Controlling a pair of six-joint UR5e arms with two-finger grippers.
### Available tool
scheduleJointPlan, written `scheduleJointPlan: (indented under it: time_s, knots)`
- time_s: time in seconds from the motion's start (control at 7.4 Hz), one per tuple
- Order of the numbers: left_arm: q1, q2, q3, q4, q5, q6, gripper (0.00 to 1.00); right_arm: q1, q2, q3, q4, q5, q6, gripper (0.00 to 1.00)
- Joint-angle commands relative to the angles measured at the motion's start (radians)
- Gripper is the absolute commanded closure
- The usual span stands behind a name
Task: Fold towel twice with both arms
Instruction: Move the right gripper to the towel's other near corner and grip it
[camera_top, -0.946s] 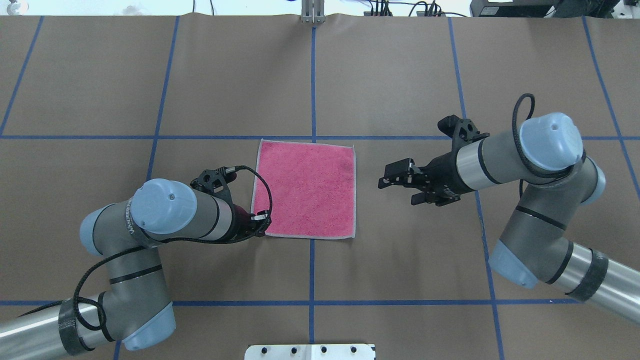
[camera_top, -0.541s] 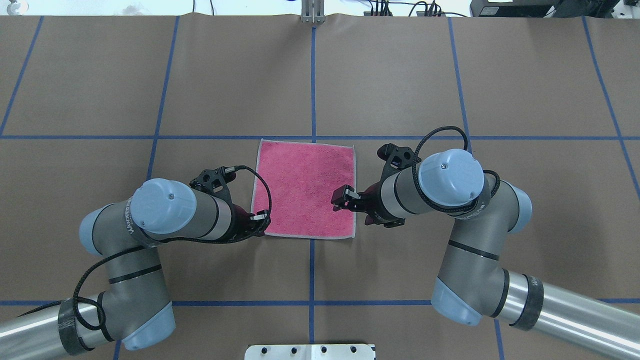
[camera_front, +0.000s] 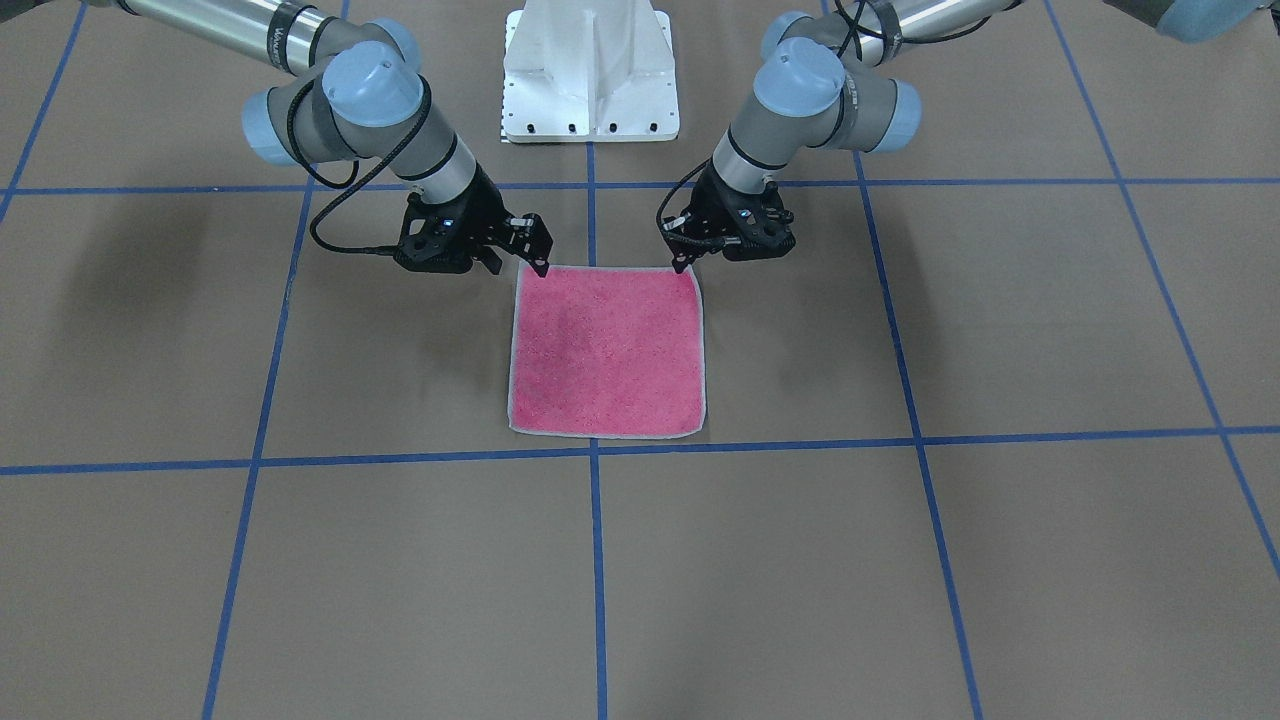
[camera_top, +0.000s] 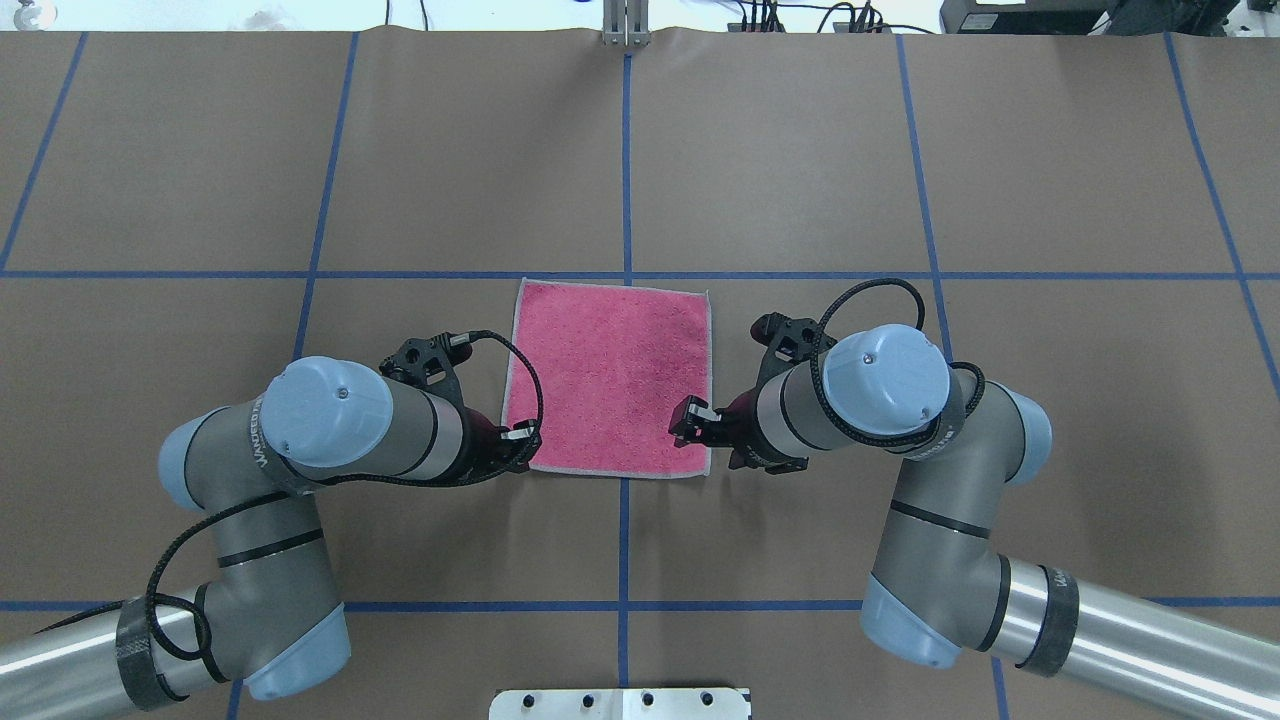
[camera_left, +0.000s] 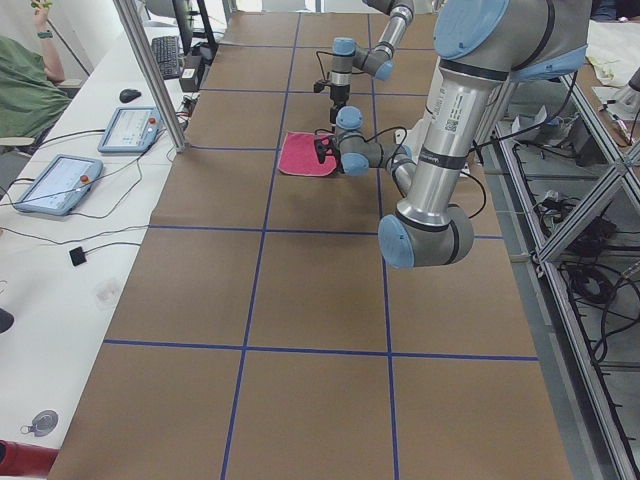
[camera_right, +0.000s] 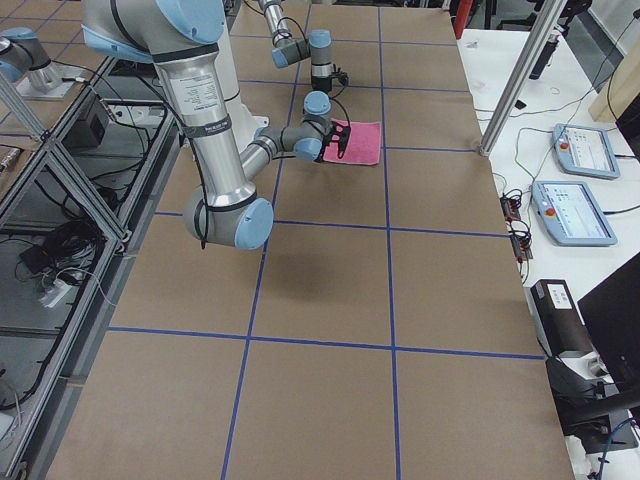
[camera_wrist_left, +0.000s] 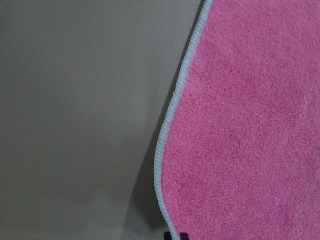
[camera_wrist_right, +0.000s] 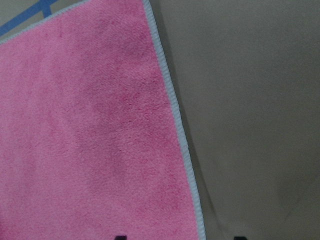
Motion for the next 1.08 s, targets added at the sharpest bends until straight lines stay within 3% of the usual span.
scheduleJointPlan:
  time_s: [0.0,0.27,0.41,0.54,0.81,0.95]
  knots:
    - [0.000,-0.001,-0.002,0.000,-0.002,0.001,1.00,-0.014,0.007,-0.012,0.000,-0.002,-0.002,0.32]
    - [0.000,0.000,-0.002,-0.002,-0.002,0.001,1.00,-0.014,0.010,-0.035,0.000,-0.002,-0.002,0.44]
    - [0.000,0.000,-0.002,-0.002,-0.002,0.001,1.00,-0.016,0.010,-0.041,0.000,-0.002,-0.002,0.45]
    - [-0.002,0.000,-0.002,-0.002,-0.002,0.001,1.00,-0.016,0.012,-0.041,0.000,-0.002,-0.002,0.54]
    - [0.000,0.000,-0.002,-0.002,-0.002,0.001,1.00,-0.016,0.010,-0.035,0.001,0.000,-0.002,0.99]
    - [-0.002,0.000,-0.002,-0.002,-0.002,0.001,1.00,-0.013,0.010,-0.029,0.003,0.003,-0.004,1.00]
